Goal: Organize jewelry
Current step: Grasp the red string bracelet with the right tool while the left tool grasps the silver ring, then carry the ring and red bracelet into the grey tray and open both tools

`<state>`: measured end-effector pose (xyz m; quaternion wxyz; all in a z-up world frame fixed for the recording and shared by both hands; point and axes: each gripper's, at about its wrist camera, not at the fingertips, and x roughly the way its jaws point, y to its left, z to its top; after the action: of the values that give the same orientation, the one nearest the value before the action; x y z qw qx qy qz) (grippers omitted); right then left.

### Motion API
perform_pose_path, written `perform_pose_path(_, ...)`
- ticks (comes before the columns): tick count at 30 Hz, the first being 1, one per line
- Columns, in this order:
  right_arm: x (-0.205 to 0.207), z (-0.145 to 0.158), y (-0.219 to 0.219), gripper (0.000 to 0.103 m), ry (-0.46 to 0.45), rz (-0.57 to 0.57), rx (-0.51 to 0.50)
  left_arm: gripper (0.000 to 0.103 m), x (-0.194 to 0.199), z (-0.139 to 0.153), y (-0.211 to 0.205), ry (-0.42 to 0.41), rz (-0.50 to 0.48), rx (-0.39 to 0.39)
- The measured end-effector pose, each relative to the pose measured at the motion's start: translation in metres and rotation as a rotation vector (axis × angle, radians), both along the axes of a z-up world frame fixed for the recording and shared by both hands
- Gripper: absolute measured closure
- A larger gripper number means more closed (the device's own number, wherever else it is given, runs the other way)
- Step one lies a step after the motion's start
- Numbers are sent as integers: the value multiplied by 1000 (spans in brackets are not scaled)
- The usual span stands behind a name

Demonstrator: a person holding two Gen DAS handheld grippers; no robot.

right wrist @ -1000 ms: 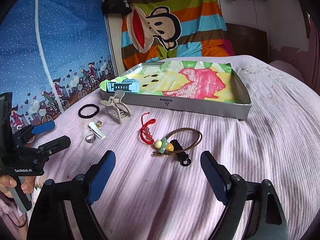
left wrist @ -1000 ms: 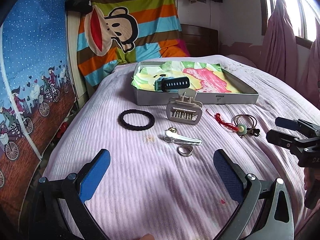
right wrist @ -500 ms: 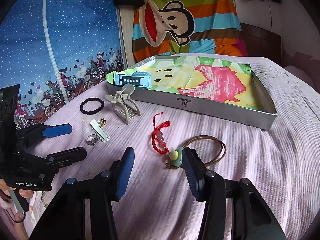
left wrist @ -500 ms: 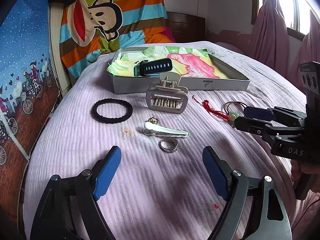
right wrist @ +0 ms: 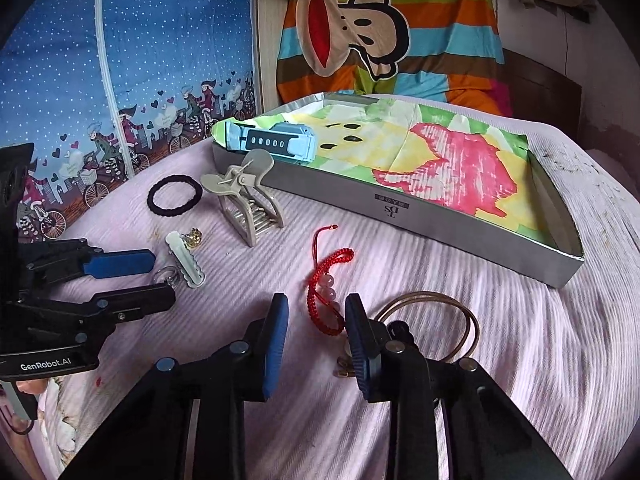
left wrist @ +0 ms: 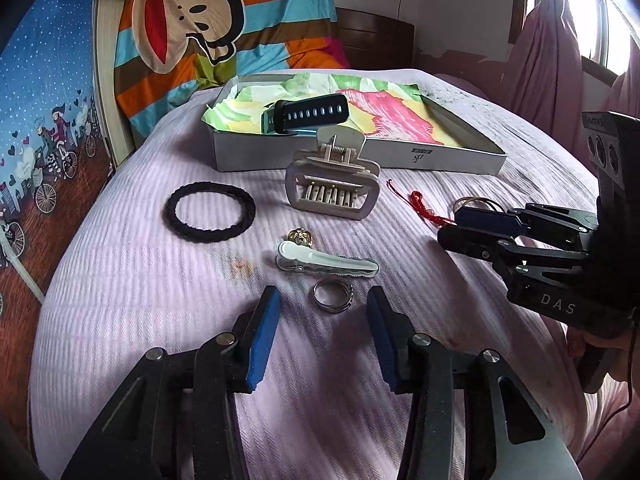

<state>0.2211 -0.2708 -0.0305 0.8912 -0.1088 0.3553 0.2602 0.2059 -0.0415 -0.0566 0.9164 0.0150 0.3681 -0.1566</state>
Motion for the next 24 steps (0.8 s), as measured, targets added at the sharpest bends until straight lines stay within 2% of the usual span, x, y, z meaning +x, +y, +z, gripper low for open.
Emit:
perform_pose_path(7,1,-2,-4,94,11,-14,10,81,-1,-3,-3,-1,20,29)
perform_pose_path(9,0,0,-5,95,8,-13,20,86,0,-4,-5,3,17,36)
perform_pose_path(15,-7,8,-5,97,-25,6,65,87,-4,-2,-7,-18,13,36)
perform_pose_path(24,-16,29,-10,97,-98,-4,120,87,-21,13,-6,-97,19,16)
